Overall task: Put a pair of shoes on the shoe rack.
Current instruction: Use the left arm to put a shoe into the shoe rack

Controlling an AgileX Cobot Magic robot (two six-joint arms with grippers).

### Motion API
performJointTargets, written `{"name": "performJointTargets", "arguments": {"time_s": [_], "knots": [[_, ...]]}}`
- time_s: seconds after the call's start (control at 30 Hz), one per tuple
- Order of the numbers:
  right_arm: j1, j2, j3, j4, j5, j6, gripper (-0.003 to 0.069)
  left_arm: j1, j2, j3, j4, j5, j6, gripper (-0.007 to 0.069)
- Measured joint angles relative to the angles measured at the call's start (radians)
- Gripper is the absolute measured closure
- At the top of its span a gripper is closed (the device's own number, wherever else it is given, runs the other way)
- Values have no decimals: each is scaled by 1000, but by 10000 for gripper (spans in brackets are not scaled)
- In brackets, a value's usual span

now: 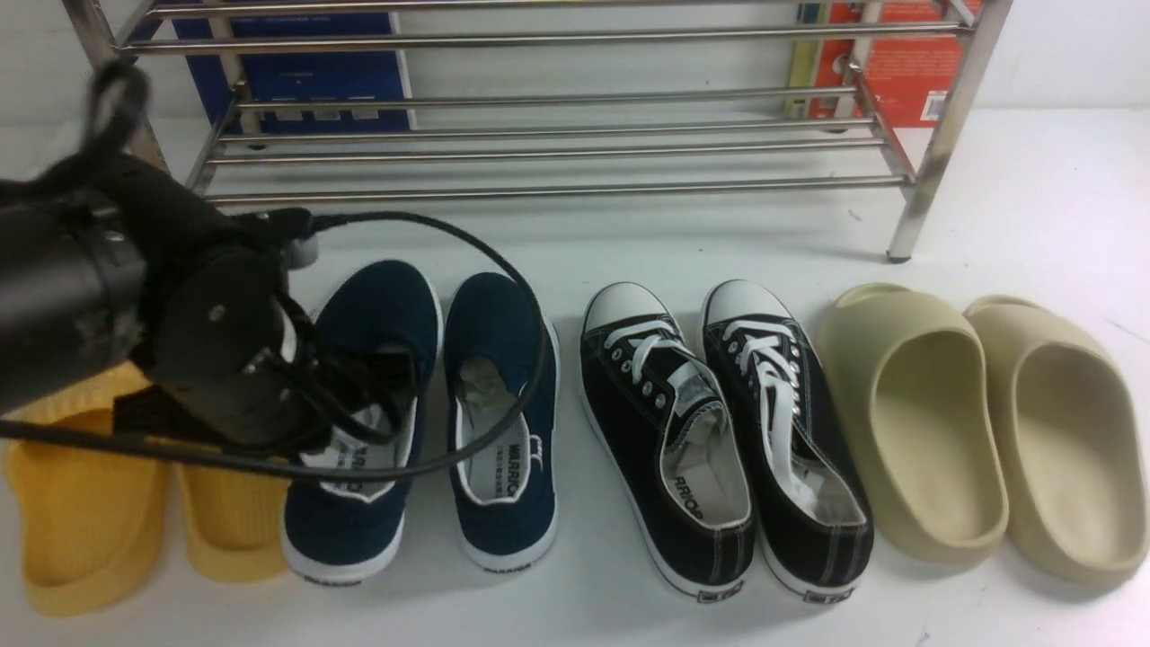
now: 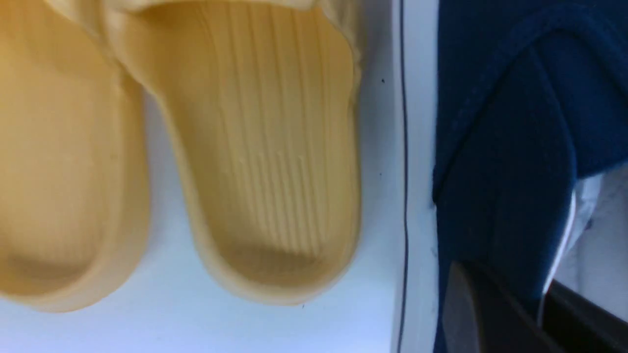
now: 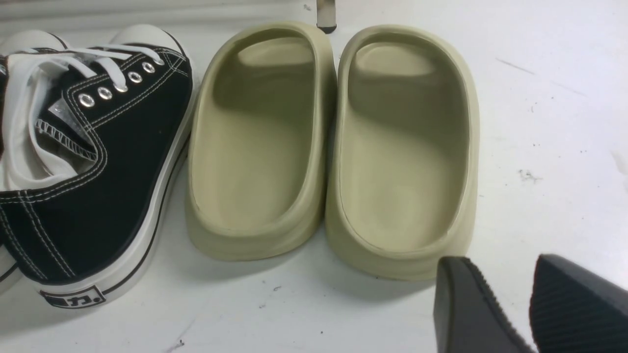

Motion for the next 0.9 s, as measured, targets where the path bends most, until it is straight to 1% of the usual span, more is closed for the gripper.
{"name": "performJointTargets", "arguments": {"time_s": [0.07,0.17,0.37,0.53,0.63,0.67,0.77,0.9], "knots": [[0,0,0,0,0,0,419,0,-64,0,-8,20,50,603],[0,0,0,0,0,0,419,0,-75,0,-4,15,74,603],[0,0,0,0,0,0,419,0,-21,-19,47,-73,78,603],[0,0,0,0,0,0,419,7,61,-114,61,-75,80,603],[0,0,0,0,0,0,419,52,142,-216,58,-90,93,603],[0,0,0,0,0,0,419,52,146,-221,57,-92,95,603],[0,0,0,0,0,0,419,114,204,-289,44,-102,127,603],[0,0,0,0,0,0,419,163,249,-337,11,-114,167,603]]}}
